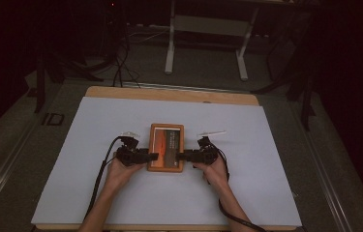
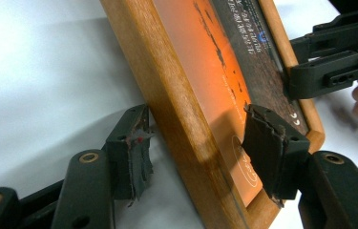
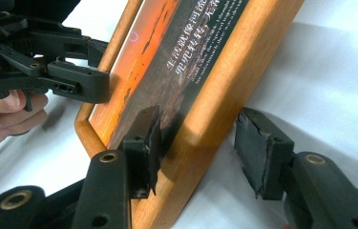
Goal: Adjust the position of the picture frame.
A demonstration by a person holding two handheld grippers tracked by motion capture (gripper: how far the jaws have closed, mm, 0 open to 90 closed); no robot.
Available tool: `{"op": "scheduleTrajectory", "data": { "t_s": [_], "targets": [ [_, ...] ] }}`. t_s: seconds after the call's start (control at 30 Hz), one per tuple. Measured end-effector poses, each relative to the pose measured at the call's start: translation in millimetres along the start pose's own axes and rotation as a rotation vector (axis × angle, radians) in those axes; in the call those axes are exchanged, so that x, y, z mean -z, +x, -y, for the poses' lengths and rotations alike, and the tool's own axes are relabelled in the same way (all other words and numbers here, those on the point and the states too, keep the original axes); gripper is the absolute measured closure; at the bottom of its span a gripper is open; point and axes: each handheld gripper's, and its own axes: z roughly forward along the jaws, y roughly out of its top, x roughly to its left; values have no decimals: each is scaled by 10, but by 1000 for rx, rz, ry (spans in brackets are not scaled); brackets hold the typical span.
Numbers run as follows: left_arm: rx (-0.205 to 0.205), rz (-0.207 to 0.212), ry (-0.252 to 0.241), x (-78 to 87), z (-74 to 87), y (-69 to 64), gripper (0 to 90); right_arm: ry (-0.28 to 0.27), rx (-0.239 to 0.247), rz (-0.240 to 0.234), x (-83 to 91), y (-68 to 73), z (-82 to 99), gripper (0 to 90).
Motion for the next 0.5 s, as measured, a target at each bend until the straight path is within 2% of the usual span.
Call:
{"op": "scheduleTrajectory", "data": {
  "t_s": [0.1, 0.37, 0.5],
  "targets": [
    [6, 12, 6, -20, 3, 0, 421, 4, 2, 3, -10, 6, -13, 505],
    [23, 4, 9, -14, 4, -18, 436, 4, -8, 6, -17, 8, -21, 510],
    [44, 14, 1, -23, 17, -23, 450, -6, -51, -16, 11, -28, 8, 535]
  ]
}}
